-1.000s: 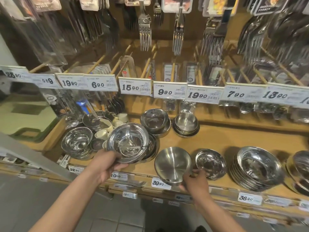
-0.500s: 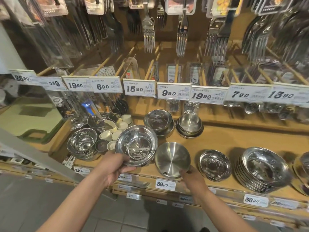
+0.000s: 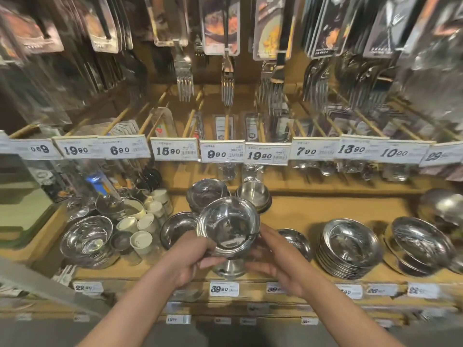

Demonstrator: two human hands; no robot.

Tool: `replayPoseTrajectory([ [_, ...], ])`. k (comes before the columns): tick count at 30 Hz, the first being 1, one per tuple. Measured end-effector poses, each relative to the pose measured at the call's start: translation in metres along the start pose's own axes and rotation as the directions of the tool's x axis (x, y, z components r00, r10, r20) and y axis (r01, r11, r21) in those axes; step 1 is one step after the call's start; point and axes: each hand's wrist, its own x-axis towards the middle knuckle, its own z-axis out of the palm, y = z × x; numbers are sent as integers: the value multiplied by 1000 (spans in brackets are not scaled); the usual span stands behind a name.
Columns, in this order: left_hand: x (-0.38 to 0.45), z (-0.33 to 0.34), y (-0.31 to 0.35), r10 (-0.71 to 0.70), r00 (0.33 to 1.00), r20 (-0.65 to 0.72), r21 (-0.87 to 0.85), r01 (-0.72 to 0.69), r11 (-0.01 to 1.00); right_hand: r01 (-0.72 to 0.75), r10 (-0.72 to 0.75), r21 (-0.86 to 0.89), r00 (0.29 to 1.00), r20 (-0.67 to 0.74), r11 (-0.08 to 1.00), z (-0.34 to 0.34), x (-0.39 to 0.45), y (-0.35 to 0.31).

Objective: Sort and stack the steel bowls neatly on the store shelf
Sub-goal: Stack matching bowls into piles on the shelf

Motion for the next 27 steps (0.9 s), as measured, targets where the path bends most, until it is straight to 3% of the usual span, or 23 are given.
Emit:
replayPoseTrajectory([
  [11,-7,59,8,22,957,289,99,-53,994,72,-32,189,978,-208,979,-57,-44,-10],
  [18,-1,109,16,-45,913,406,93,7,996,86,-36,129,937,-348,988,-99,-68,-25],
  [22,3,138,22,29,961,275,50,-45,998,115,-68,68,873,-483,991,-132,-89,-41],
  [27,17,174,25,101,986,133,136,-119,984,146,-136,-35,769,-624,989,-194,-128,-66],
])
